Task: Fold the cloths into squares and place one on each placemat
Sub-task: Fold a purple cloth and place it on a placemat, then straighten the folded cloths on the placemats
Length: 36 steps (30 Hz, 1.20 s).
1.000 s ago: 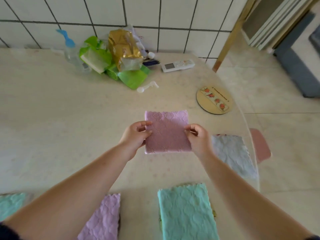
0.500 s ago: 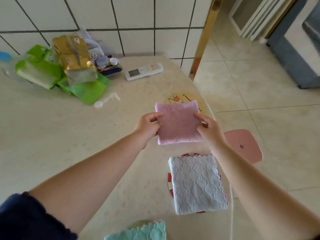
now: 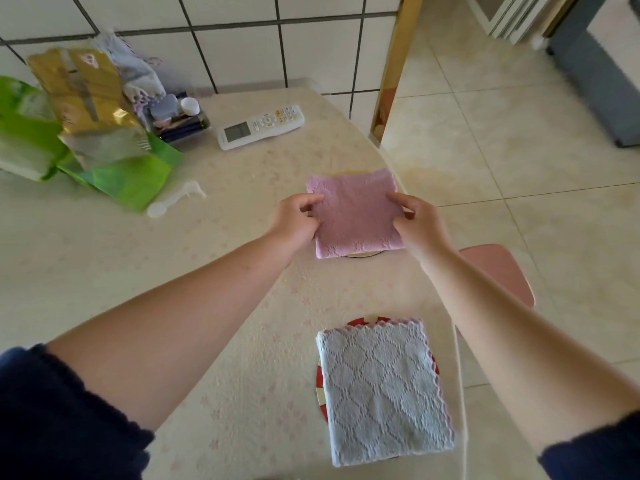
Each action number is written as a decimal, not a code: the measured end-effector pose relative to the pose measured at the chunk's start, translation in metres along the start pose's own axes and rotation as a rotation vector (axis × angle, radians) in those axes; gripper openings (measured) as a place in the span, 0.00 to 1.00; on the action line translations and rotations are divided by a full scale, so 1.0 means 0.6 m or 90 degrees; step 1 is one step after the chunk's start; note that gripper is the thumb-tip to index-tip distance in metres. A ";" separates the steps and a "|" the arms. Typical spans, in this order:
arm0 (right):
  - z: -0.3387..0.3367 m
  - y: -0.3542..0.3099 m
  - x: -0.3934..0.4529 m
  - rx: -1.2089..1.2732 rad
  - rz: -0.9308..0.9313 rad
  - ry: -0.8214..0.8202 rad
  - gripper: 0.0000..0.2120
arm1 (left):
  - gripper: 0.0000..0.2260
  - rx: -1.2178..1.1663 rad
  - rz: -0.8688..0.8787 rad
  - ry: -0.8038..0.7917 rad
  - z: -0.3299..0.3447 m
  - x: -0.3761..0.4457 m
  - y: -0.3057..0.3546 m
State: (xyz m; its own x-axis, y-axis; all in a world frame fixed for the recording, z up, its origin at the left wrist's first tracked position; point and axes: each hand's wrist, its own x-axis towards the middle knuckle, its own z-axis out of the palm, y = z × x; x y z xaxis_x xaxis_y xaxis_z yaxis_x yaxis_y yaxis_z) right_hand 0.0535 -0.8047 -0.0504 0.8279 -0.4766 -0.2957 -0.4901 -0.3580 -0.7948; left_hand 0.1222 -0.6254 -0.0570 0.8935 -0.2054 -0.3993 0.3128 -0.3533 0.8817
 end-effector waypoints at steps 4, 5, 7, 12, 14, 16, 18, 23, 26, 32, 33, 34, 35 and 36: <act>0.000 0.006 0.005 0.003 -0.019 0.003 0.26 | 0.20 0.020 -0.003 -0.008 0.001 0.005 -0.001; -0.001 0.007 0.005 0.005 -0.021 0.003 0.26 | 0.20 0.024 -0.002 -0.008 0.000 0.003 0.001; -0.005 0.009 0.000 0.016 -0.025 -0.003 0.27 | 0.20 0.021 0.004 -0.007 -0.004 -0.008 0.004; -0.028 0.042 -0.062 0.076 -0.020 0.028 0.23 | 0.19 0.010 -0.004 0.034 -0.020 -0.083 -0.019; -0.040 0.070 -0.107 0.073 -0.021 0.042 0.20 | 0.18 -0.011 -0.028 0.033 -0.029 -0.127 -0.049; -0.050 0.099 -0.152 0.056 -0.022 0.053 0.17 | 0.17 -0.034 -0.051 0.017 -0.034 -0.174 -0.079; -0.056 0.122 -0.191 0.024 -0.030 0.050 0.16 | 0.14 -0.047 -0.067 -0.002 -0.035 -0.218 -0.101; -0.054 0.148 -0.270 -0.087 -0.056 0.040 0.17 | 0.05 -0.006 -0.078 -0.085 -0.029 -0.303 -0.111; -0.047 0.158 -0.296 -0.145 -0.072 0.028 0.19 | 0.07 0.032 -0.071 -0.156 -0.017 -0.330 -0.104; -0.033 0.158 -0.304 -0.136 -0.074 0.012 0.17 | 0.18 0.080 -0.068 -0.135 0.002 -0.331 -0.114; -0.034 0.158 -0.304 -0.123 -0.080 0.023 0.17 | 0.18 0.078 -0.059 -0.132 0.004 -0.330 -0.117; -0.034 0.158 -0.303 -0.112 -0.085 0.032 0.16 | 0.18 0.081 -0.050 -0.132 0.006 -0.329 -0.120; -0.035 0.158 -0.302 -0.103 -0.088 0.042 0.17 | 0.18 0.088 -0.039 -0.134 0.008 -0.327 -0.121; -0.034 0.157 -0.301 -0.101 -0.088 0.049 0.16 | 0.18 0.096 -0.027 -0.136 0.009 -0.326 -0.121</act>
State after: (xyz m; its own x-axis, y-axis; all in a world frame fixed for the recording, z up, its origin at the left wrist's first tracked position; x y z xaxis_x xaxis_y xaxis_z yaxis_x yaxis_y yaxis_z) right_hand -0.1479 -0.7686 -0.0614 0.8701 -0.4716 -0.1431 -0.4145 -0.5432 -0.7302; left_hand -0.0770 -0.5646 -0.0445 0.7873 -0.3697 -0.4935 0.2830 -0.4944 0.8218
